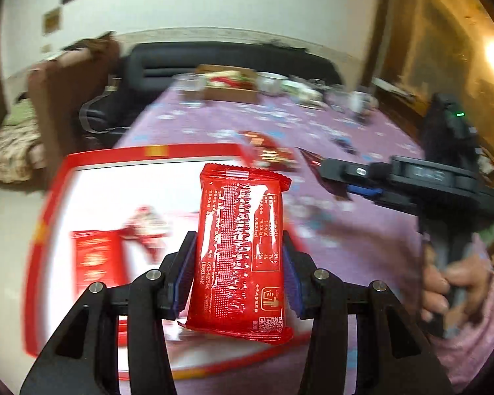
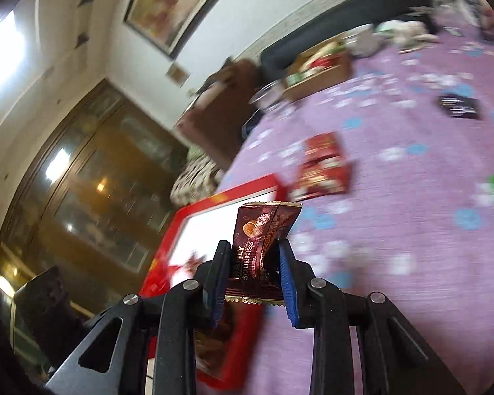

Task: Organize snacks
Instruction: 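Carry both packets over the tray and release them with both grippers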

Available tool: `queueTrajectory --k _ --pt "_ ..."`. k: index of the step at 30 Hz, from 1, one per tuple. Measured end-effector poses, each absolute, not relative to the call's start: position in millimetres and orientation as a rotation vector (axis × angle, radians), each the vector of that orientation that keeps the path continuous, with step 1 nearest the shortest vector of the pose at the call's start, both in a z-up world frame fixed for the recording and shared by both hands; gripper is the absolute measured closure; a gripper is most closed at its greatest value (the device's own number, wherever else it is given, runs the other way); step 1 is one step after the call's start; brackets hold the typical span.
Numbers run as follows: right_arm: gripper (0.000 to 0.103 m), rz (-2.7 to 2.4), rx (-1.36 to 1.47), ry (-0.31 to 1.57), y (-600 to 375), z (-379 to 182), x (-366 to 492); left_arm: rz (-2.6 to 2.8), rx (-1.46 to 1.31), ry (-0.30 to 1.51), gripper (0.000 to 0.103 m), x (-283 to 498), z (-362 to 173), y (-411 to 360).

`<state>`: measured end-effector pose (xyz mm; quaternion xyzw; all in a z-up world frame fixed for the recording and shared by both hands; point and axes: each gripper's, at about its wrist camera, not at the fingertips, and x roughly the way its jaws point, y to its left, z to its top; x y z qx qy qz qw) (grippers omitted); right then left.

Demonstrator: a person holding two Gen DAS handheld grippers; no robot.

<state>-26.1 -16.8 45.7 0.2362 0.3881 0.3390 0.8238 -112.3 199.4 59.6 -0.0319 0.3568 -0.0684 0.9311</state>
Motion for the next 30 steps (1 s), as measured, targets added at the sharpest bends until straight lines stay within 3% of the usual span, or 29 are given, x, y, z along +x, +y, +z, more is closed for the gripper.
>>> queueTrajectory --k 13,19,30 --pt "0.068 0.809 0.278 0.888 107 40 -35 0.132 -0.010 0.696 0.057 -117 41 247" --pt "0.058 0.795 0.270 0.852 98 44 -38 0.190 0.027 0.670 0.050 -117 44 250" --pt "0.052 0.677 0.301 0.812 28 53 -25 0.165 0.053 0.693 0.047 -111 47 233"
